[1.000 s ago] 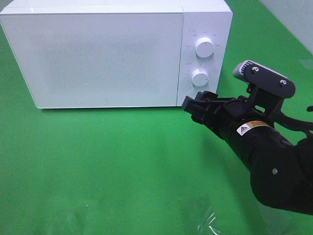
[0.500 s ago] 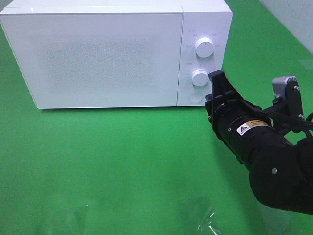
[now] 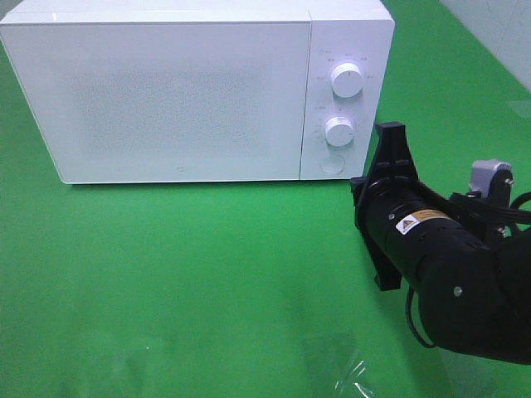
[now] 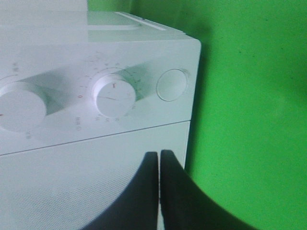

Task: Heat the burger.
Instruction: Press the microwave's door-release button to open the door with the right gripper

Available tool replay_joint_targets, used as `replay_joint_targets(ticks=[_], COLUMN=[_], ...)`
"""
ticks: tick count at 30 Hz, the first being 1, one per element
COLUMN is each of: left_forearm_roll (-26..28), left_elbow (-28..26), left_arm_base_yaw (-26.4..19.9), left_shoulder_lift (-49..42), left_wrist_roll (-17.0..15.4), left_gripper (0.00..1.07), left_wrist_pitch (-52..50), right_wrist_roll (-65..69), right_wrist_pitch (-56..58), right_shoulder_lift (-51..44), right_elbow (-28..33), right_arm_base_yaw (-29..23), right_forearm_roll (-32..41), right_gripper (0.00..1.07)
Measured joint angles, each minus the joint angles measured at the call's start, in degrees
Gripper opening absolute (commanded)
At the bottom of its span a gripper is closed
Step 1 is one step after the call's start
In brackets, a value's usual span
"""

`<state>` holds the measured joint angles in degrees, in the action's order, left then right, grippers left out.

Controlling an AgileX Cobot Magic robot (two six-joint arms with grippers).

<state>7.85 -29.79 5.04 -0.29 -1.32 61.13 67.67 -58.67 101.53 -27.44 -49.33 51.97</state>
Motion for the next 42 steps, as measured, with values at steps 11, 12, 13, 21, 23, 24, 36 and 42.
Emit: replay_joint_targets(ticks=[11,12,13,21,23,24,36,42], left_forearm_roll=[0.0,0.0,0.0,0.0,0.0,0.0,0.0,0.0], left_elbow=[0.0,0.0,0.0,0.0,0.0,0.0,0.0,0.0], left_arm_base_yaw=[0.0,0.0,0.0,0.0,0.0,0.0,0.0,0.0], left_shoulder_lift=[0.0,0.0,0.0,0.0,0.0,0.0,0.0,0.0], left_wrist_roll=[0.0,0.0,0.0,0.0,0.0,0.0,0.0,0.0], left_gripper=[0.91,0.91,0.91,0.91,0.91,0.91,0.91,0.91], left_wrist_pitch=[0.0,0.0,0.0,0.0,0.0,0.0,0.0,0.0], right_wrist_roll=[6.8,6.8,6.8,6.8,6.8,6.8,8.4,9.0], right_wrist_pitch=[1.8,2.0,2.3,5.0,5.5,6.5,8.0,8.3], right_shoulder_lift=[6.8,7.2,7.6,8.5,9.2,10.4,14.7,16.6], right_elbow=[-6.0,-6.5,-7.6,-10.5,-11.2,-12.1,-15.6,-17.4], right_arm_base_yaw=[1.4,1.9,3.3,7.4,8.5,9.3,11.5,12.5], right_forearm_roll=[-3.9,-4.3,-5.4,-7.6,-8.1,-8.5,-10.1,-11.1], right_gripper=[0.0,0.0,0.0,0.0,0.0,0.0,0.0,0.0])
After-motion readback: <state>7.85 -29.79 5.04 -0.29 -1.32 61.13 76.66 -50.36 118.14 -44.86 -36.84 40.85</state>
